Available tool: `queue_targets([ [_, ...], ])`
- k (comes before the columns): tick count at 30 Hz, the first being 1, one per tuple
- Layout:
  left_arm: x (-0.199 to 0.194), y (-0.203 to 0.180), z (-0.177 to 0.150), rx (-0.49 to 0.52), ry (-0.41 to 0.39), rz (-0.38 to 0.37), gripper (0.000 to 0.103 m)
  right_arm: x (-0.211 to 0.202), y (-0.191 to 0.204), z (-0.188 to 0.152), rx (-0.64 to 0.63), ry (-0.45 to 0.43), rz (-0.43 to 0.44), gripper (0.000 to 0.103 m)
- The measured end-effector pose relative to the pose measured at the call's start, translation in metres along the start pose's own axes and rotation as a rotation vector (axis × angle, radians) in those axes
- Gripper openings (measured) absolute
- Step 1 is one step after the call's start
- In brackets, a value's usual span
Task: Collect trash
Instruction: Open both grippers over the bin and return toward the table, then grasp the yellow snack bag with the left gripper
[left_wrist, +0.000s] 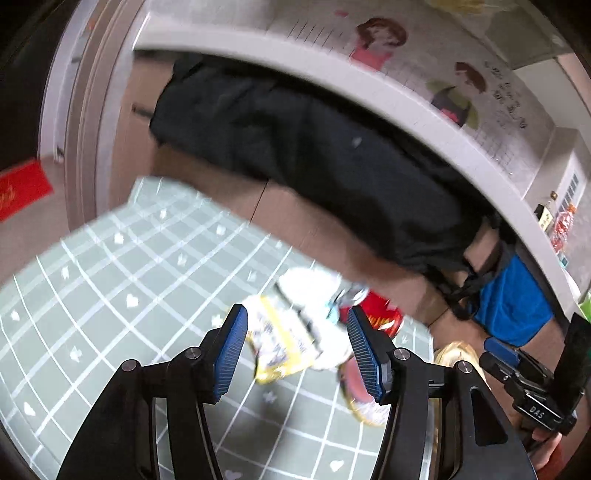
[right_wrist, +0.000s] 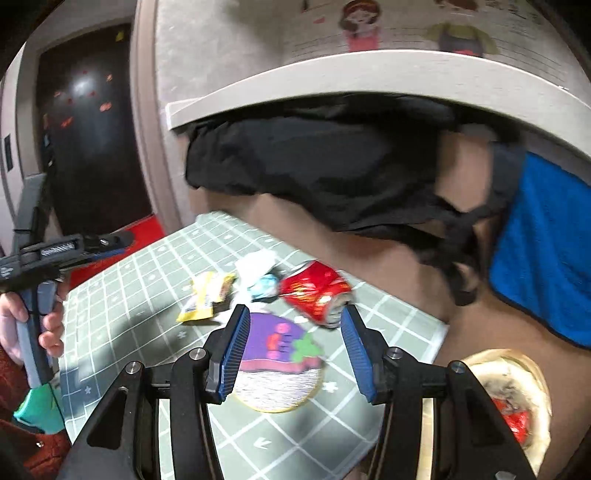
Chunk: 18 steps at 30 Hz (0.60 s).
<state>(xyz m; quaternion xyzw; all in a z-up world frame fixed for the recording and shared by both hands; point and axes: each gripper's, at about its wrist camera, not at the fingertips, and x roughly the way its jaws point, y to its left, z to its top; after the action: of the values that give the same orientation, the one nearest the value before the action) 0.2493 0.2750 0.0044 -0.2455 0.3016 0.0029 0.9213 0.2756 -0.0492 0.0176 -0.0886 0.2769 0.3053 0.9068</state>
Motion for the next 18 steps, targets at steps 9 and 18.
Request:
queue_targets([
  [9,0.069,0.006,-0.018,-0.027,0.104,0.046,0.061,0.028,0.01,-0.021,-0.027,0.061,0.007,0.049],
  [18,0.138,0.002,-0.023,0.054,0.193,0.224,0.064,0.049,-0.035,-0.044,0.134,0.083,0.05,0.049],
])
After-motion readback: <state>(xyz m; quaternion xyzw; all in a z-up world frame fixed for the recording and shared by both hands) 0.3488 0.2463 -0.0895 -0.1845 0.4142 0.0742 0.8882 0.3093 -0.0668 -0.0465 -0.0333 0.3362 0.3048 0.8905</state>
